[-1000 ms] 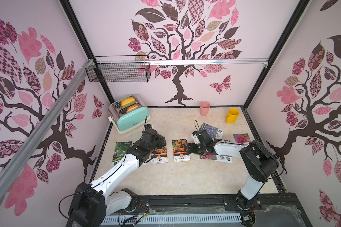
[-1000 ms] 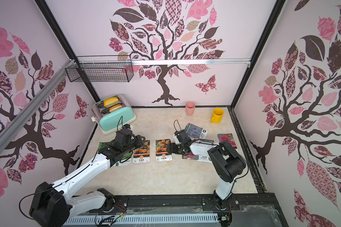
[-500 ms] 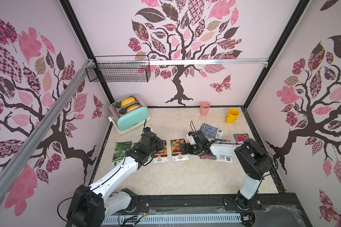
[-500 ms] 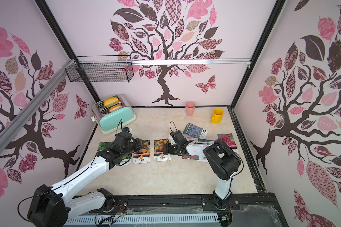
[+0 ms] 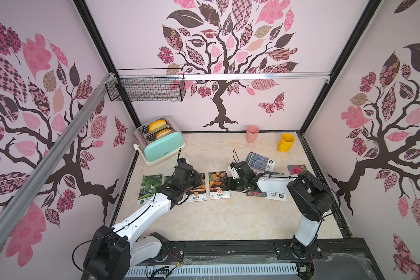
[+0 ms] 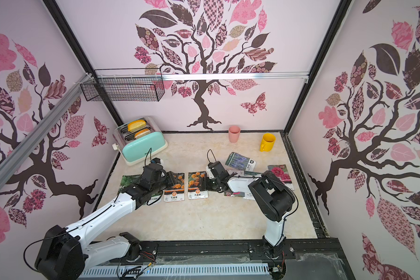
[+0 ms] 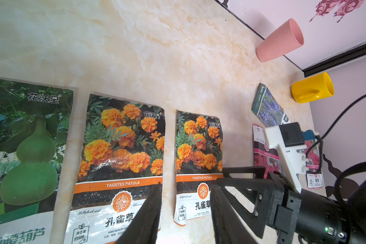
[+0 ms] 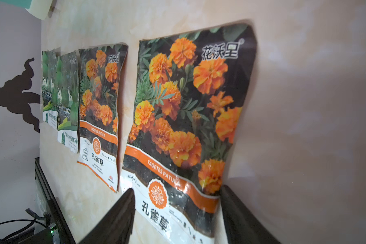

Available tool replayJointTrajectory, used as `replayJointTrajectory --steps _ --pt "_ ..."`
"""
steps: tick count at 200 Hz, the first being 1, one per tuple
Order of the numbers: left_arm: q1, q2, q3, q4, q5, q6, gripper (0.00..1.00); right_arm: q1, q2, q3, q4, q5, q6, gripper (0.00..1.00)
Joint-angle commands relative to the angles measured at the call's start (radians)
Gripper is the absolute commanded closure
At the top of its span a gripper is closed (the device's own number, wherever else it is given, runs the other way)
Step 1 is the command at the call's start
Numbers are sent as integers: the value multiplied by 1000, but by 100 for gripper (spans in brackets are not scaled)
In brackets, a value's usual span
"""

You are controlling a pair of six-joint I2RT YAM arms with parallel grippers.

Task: Arrange the seed packets in a row
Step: Place the seed packet at the center of the board.

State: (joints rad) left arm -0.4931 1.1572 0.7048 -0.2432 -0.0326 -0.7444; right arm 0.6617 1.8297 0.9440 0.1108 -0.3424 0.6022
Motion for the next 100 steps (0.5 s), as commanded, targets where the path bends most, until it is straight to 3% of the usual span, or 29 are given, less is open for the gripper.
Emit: replayJointTrajectory --steps 1,63,100 --pt "4 8 -13 23 7 -5 59 19 42 2 -73 7 8 33" --pt "4 31 -14 36 2 -2 59 18 9 8 -97 44 -23 29" --pt "-2 121 30 42 56 42 54 -55 -183 -31 -165 88 -85 21"
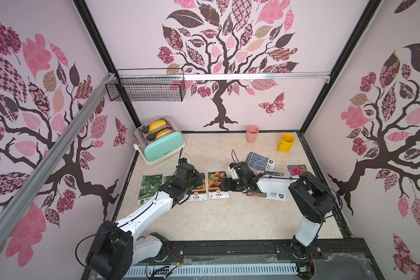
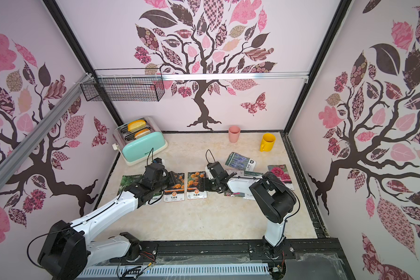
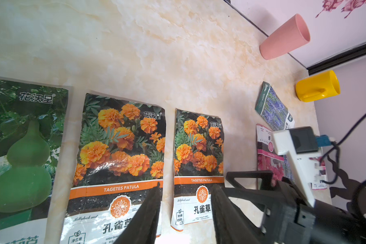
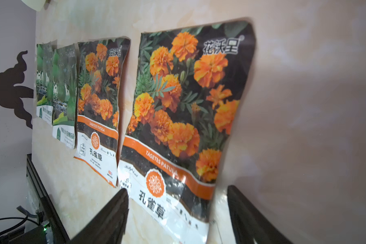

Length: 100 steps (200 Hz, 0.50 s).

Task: Arrange the seed packets in a row
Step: Place the seed packet at the center of the board, then pick up the seed packet from the center of the board.

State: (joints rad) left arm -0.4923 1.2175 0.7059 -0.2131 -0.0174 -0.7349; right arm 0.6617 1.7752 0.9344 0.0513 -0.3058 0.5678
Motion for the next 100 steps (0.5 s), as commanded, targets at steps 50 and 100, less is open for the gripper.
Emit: replayJointTrajectory --steps 50,100 --pt "-150 298 181 96 79 91 49 -355 -353 -138 -203 60 -72 19" --pt "-284 593 380 195 207 123 49 -562 -373 -232 -177 18 -73 19"
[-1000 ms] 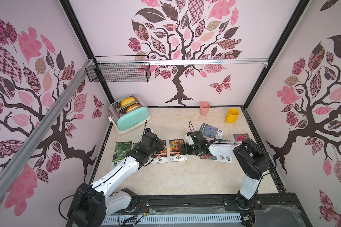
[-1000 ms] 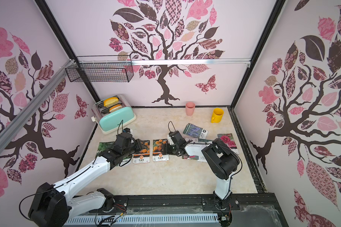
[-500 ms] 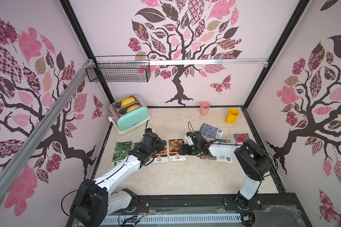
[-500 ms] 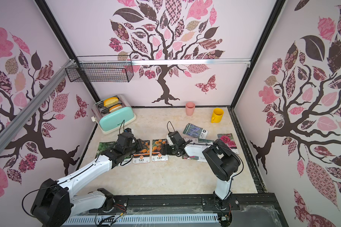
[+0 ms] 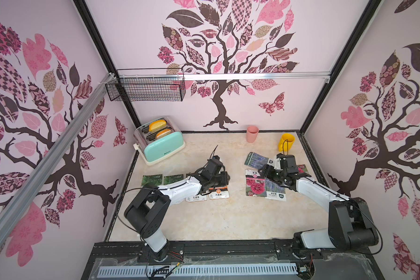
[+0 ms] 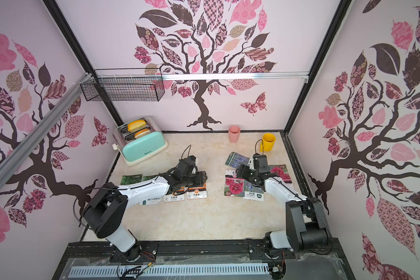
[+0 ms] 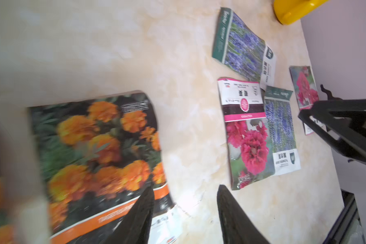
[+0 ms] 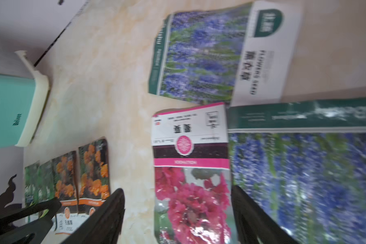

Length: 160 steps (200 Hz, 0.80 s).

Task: Arrange the seed packets in a row
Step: Pick up the seed packet from the center of the board.

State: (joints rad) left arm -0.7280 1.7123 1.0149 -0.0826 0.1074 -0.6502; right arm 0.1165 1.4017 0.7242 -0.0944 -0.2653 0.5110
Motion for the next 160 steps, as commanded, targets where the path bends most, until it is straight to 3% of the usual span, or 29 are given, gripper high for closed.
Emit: replayJointTrajectory --steps 1,45,160 --pt "-50 103 75 66 85 38 49 -17 0 -23 -31 -22 -16 19" --pt "-99 271 179 102 177 44 49 -17 58 -54 2 -32 -9 20" --pt "-106 456 270 142 304 9 49 -15 140 -100 77 -92 -4 34"
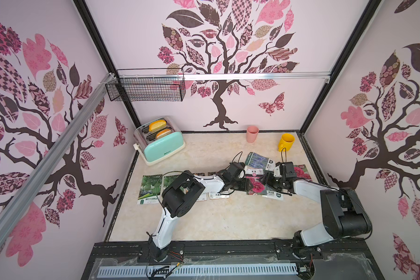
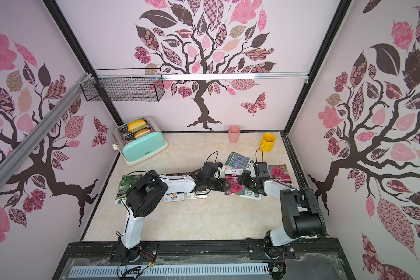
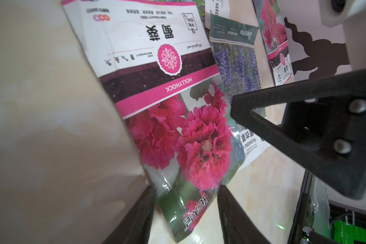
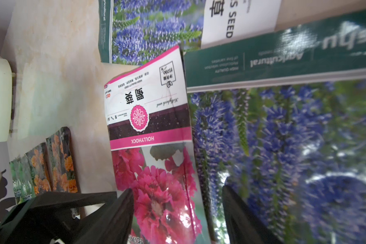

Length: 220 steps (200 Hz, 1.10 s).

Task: Arrange the seed packets in a row
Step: Pick up the seed packet from the center of the board.

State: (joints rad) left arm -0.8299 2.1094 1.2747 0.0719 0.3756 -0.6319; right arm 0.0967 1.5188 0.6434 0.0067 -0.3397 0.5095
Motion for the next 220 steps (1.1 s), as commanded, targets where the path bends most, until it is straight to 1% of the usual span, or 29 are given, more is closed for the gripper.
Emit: replayJointTrajectory --steps 1,18,27,37,43,70,97,105,112,125,153,187,205,220 --pt "-5 60 11 -12 36 -9 49 5 23 -19 -24 -18 -3 34" --pt "-6 78 18 -3 50 -15 54 5 26 -19 -21 -22 -4 36" --pt "-6 85 20 5 56 -16 58 5 26 -20 -15 -26 -2 40" --pt "-6 89 20 12 57 -18 60 5 26 -22 -12 -31 -1 46" --pt "-7 92 21 15 57 -21 62 5 26 -23 -9 -36 -1 52" --pt "-6 100 31 16 57 -21 65 11 17 -24 -11 -30 -3 71" --pt "-7 100 31 29 60 -26 65 27 -11 -22 -17 -6 -7 82" --pt "-7 99 32 28 60 -25 65 32 -18 -18 -23 0 -9 89" --pt "-6 96 32 29 60 -24 65 35 -24 -16 -29 9 -8 91" --pt "-6 76 29 27 57 -20 64 43 -41 -7 -43 19 -14 100" --pt "17 -19 26 -12 48 -5 55 55 -106 15 -83 48 -36 100" --pt "106 -165 24 -57 74 16 49 84 -184 81 -172 67 -85 100" --pt "152 -219 46 -115 83 64 48 105 -225 114 -203 56 -109 100" --pt "188 -248 79 -187 91 134 46 135 -255 151 -244 68 -144 100"
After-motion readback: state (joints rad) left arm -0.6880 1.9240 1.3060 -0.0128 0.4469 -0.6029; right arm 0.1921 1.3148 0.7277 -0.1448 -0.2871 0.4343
